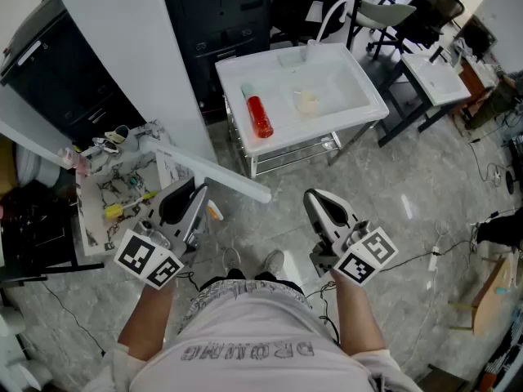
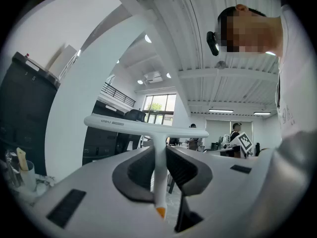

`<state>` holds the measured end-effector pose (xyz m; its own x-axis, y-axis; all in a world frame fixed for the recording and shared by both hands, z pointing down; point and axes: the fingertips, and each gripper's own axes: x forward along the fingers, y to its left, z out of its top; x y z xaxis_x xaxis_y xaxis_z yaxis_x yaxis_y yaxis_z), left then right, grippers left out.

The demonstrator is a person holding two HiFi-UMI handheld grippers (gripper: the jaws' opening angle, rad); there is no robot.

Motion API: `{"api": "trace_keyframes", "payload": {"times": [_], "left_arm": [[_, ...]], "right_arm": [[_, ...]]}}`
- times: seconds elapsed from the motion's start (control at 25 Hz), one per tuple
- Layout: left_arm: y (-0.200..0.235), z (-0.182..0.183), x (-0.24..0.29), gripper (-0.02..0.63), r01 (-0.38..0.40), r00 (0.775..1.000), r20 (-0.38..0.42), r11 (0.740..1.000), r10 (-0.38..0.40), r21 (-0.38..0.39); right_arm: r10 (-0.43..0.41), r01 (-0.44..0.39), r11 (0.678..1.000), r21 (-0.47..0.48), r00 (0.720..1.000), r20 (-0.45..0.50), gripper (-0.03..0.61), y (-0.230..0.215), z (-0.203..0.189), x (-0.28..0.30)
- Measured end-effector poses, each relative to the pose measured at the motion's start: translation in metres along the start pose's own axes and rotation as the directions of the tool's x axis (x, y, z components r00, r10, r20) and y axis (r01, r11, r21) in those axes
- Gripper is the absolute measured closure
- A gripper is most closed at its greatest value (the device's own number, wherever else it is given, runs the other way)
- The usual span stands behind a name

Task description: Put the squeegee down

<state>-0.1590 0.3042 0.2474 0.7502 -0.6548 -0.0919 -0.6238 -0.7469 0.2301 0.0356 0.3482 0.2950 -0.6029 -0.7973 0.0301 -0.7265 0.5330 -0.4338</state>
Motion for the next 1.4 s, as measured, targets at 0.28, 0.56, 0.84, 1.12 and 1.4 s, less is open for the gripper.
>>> {"api": "trace_keyframes", "payload": {"times": [0.28, 0.56, 0.84, 1.12, 1.4], "left_arm": [[-0.002, -0.002, 0.006, 0.528, -0.003, 1.0, -0.002, 1.0, 0.003, -0.001], [-0.009, -0.007, 0.015, 0.528, -0.012, 1.0, -0.005, 1.0, 0.012, -0.002], [-0.015, -0.011, 0.024, 0.528, -0.036, 0.999, -0.001, 0.999, 0.036, 0.002], [-0.029, -0.017, 0.037, 0.528, -0.06, 0.998, 0.001, 0.998, 0.06, 0.013], [-0.043, -0.023, 0.054, 0.528, -0.08, 0.997, 0.006, 0.997, 0.08, 0.02]], "right_arm": [[0.011, -0.011, 1.0, -0.008, 1.0, -0.012, 0.571, -0.003, 0.001, 0.002], [0.031, -0.031, 1.0, -0.005, 0.999, -0.027, 0.571, -0.011, 0.001, -0.001], [0.058, -0.058, 0.998, -0.004, 0.998, -0.036, 0.571, -0.023, 0.003, -0.003], [0.093, -0.093, 0.996, 0.007, 0.995, -0.038, 0.571, -0.038, 0.008, -0.013], [0.12, -0.119, 0.993, 0.009, 0.992, -0.043, 0.571, -0.057, 0.015, -0.022]]}}
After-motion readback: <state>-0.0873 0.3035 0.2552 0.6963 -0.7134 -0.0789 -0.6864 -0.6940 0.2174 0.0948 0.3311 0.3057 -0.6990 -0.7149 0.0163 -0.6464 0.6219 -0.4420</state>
